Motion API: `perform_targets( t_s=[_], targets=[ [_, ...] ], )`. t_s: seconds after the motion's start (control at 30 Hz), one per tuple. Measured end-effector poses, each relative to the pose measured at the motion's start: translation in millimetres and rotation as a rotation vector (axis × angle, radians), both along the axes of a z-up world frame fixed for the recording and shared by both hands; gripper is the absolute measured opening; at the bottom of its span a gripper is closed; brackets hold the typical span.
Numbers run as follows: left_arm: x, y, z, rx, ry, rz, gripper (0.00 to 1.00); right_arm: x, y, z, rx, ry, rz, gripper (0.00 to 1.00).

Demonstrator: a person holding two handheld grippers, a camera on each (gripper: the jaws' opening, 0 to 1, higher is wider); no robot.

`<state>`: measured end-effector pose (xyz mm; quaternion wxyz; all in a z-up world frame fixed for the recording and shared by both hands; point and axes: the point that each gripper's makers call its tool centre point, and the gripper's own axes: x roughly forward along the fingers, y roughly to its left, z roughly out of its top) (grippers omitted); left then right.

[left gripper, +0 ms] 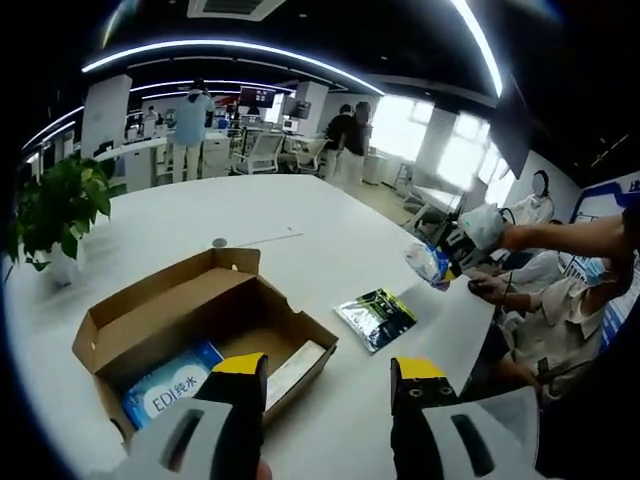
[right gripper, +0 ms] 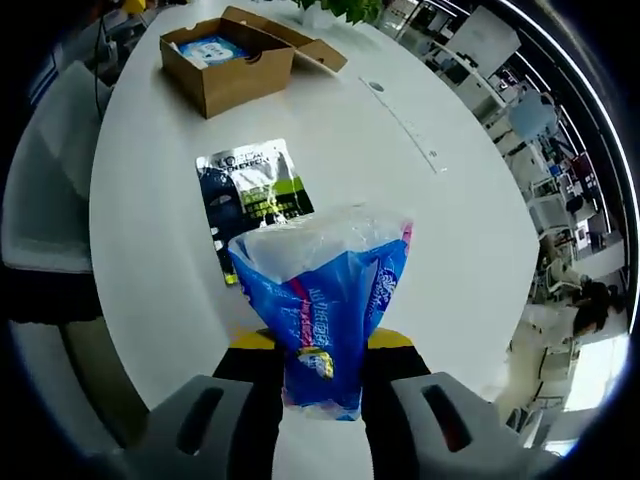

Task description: Operate the shoe box by opening the lid, removing the specified soft item, and placing it in the target area until the item is outside and the box remains undamaged.

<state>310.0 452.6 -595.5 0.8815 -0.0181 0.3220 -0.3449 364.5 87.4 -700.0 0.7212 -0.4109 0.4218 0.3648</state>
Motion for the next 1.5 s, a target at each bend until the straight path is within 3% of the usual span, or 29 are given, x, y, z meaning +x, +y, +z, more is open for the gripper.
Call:
perform_targets(
  t_s=[0.3, 0.6, 1.5],
  targets=[
    [-5.8, 16.1, 0.6, 0.010, 0.011, 0.052, 0.50, -0.3, -14.3, -28.8, -0.092, 0.032, 0.077, 0.27],
    [-14.4, 31.0, -0.9, 0.029, 0.020, 0.100, 0.50, -1.0, -14.4, -54.8, -0.140, 0.066, 0.134, 0.27],
    [-34.5, 50.7, -3.7, 0.034, 0.031, 0.157, 0.50, -7.2, -10.1, -62.7, -0.176, 0.082, 0.216, 0.27]
  ],
)
